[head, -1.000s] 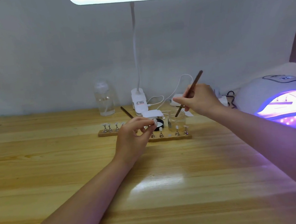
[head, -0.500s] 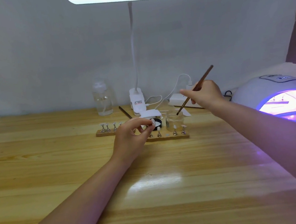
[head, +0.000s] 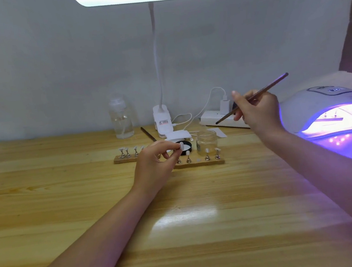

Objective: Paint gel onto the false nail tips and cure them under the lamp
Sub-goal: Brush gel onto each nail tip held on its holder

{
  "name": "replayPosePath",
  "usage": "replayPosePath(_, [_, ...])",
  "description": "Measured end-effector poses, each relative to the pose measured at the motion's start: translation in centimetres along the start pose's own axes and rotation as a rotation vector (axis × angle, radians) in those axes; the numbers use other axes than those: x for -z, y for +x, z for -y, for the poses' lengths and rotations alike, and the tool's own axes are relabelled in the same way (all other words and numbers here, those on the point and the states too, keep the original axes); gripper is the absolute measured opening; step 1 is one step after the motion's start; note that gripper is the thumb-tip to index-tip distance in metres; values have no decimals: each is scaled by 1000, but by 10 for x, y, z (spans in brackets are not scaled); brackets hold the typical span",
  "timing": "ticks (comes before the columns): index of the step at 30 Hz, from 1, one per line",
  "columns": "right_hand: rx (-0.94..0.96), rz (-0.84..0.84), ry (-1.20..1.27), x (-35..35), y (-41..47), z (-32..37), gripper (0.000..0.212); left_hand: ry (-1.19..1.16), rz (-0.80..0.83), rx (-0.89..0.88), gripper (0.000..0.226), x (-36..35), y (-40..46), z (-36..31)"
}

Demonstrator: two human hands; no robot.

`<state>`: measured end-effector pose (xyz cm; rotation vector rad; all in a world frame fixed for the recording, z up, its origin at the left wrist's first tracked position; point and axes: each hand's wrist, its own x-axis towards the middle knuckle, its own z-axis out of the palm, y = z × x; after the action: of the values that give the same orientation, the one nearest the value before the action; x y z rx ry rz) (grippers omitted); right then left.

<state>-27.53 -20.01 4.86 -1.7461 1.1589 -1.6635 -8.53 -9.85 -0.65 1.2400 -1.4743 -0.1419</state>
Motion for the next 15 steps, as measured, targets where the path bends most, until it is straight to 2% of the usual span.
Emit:
replayPosePath(2, [78,-55,125,-6,-19,4,28,-9,1,-6,13,0,0,0])
replayPosePath(5, [249,75,213,-16,-51,6,16,-4,16,-10,15,-1,0,2])
replayPosePath(7, [378,164,180,-21,-65,7,15,0,19,-12,21,-2,0,3])
replayPosePath(9, [479,180,92,-24,-71,9,20,3,18,-23,28,-2,0,5])
replayPosePath(11, [483,196,47,-26,-73,10,30,13,20,-38,28,-3,0,6])
replayPosePath(15, [294,267,174,-26,-78,7,40,21,28,-51,28,-2,0,7])
